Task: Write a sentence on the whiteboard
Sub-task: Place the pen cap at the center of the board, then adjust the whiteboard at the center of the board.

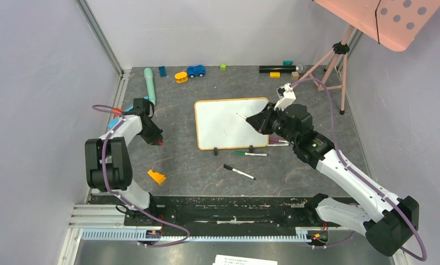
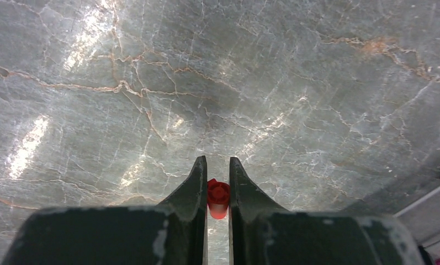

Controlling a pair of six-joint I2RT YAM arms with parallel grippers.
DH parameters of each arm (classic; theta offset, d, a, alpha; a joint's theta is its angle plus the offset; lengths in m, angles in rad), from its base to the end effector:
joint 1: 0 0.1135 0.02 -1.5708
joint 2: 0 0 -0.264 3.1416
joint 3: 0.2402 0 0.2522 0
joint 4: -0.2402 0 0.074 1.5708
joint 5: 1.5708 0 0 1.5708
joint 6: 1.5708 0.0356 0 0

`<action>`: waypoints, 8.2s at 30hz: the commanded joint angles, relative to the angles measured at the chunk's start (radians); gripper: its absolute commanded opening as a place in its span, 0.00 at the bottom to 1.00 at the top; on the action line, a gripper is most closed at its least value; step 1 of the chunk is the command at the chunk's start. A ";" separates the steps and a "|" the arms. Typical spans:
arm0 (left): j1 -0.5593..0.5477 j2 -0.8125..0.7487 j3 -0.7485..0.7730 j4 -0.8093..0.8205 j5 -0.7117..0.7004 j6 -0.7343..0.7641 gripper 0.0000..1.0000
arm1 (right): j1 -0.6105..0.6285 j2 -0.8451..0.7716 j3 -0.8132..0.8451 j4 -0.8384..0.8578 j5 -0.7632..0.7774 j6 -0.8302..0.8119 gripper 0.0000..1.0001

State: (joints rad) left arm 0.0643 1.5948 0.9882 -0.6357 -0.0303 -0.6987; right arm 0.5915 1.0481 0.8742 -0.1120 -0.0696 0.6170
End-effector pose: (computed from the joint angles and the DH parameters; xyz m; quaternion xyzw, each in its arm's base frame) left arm 0.2965 0.0202 0.1833 -0.3696 0.9146 -0.0368 0.1600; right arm 0.2019 0.1386 0.3281 -0.0106 0.8003 0.3631 0.4769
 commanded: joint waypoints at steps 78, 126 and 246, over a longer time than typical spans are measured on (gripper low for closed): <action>-0.215 -0.719 -0.088 0.491 0.117 -0.030 1.00 | -0.048 -0.211 0.076 -0.283 0.148 -0.241 0.00; -0.346 -0.480 -0.154 0.581 0.391 0.480 1.00 | -0.049 0.038 0.244 -0.236 0.160 -0.362 0.00; -0.156 0.009 -0.474 1.587 0.905 0.149 0.54 | -0.193 0.098 0.244 -0.153 0.174 -0.520 0.00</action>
State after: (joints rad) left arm -0.0875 1.6352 0.5026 0.9501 0.8692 -0.6048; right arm 0.4595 1.1084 1.0454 -0.2562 0.1024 0.0864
